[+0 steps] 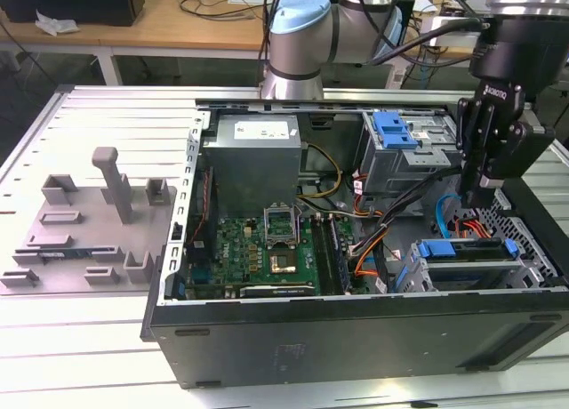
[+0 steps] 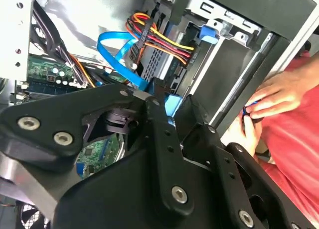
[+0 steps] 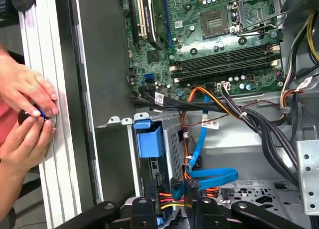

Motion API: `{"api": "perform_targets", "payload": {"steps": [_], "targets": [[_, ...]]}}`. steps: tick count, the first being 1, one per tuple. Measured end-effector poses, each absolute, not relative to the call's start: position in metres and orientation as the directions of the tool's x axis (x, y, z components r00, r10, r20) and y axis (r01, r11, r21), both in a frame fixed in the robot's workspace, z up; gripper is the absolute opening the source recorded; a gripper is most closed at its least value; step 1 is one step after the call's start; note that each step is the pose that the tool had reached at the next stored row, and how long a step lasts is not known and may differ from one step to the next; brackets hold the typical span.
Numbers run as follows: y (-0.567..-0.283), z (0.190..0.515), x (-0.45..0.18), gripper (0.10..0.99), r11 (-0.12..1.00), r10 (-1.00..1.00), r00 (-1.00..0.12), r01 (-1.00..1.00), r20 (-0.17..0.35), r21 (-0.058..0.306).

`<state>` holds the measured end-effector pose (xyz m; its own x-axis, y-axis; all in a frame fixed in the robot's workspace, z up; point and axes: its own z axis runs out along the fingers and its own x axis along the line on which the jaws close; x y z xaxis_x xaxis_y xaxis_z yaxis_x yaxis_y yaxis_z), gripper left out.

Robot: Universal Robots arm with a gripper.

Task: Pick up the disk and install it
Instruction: 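Insert the second disk wire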

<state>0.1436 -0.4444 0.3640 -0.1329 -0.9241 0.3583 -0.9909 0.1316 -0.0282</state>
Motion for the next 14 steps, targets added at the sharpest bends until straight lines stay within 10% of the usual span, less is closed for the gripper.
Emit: {"api": "perform_targets", "payload": {"steps": [14], "targets": [[-0.4387,0.3571,0.1434,0.161,0.130,-0.923,-0.132,-0.991,0.362,-0.032]]}}
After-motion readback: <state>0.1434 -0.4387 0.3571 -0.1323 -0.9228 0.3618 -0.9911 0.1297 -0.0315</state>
